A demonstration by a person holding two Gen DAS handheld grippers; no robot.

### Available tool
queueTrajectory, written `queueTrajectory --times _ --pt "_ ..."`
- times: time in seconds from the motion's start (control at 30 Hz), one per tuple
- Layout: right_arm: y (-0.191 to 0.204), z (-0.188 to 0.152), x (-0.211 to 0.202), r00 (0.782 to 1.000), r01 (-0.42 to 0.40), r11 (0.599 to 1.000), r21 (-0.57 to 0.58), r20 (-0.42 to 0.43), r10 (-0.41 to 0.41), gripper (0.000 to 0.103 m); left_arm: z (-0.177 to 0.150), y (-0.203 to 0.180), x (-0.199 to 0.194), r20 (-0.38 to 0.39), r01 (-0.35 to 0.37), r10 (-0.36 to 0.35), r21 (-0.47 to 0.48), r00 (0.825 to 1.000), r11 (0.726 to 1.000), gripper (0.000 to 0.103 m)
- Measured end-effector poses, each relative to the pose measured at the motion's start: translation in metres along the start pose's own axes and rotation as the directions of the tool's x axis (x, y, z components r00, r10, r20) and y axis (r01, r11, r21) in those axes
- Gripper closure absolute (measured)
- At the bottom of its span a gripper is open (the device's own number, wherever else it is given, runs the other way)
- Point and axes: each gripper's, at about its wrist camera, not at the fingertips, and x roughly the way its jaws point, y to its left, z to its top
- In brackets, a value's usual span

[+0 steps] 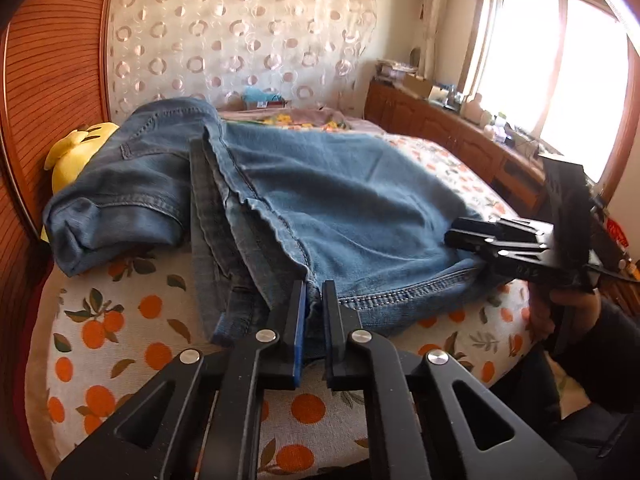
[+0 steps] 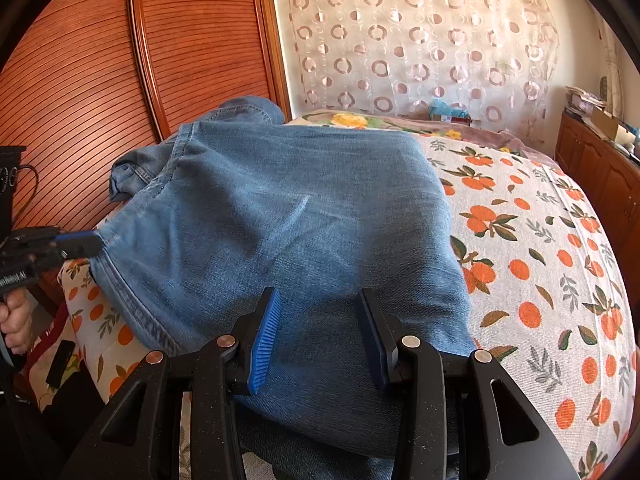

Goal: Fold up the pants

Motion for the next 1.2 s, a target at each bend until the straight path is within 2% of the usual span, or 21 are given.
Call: queueTrajectory --times 0.27,0.43,0.53,0.73,0.8,0.93,1.03,1.2 --pt "0.003 -0.003 -0.029 0.998 0.055 0.998 -0.013 -0.01 -0.055 0.057 -0.009 0.002 0.005 -0.041 -0.026 0.026 0.015 0.999 1.0 0.095" --pt "-0.008 -0.017 -0.042 0.988 0.133 0.991 0.014 -0.077 -0.131 0.057 -0.013 0.003 0.006 -0.048 -0.015 0.015 0.002 0.999 1.0 0.094" --pt "-0.014 -0.029 -0.048 0.986 0.127 0.991 0.052 -0.116 -0.12 0.056 -0.009 0.003 0.002 -0.044 -0.019 0.019 -0.004 0.999 1.0 0.091" --pt "-0.015 -0.04 -0.057 0.984 0.145 0.987 0.063 -0.117 -0.137 0.056 0.0 0.003 -0.001 -0.026 -0.026 0.025 -0.015 0.999 1.0 0.078" --pt "-0.016 -0.039 -0.061 0.984 0.145 0.987 0.073 -0.112 -0.136 0.056 0.004 0.004 0.0 -0.023 -0.038 0.038 -0.011 0.999 0.999 0.065" --pt "-0.021 -0.032 -0.074 0.986 0.153 0.985 0.08 -0.071 -0.148 0.056 0.013 0.0 0.003 -0.011 -0.042 0.042 -0.001 0.999 0.999 0.054" --pt "-0.03 -0.028 -0.081 0.986 0.162 0.982 0.101 -0.046 -0.158 0.056 0.023 -0.005 0.008 -0.008 -0.032 0.033 0.021 0.999 0.999 0.054" --pt "-0.042 -0.024 -0.077 0.984 0.176 0.978 0.113 -0.053 -0.171 0.056 0.046 -0.025 0.017 0.014 -0.026 0.025 0.091 1.0 0.996 0.054"
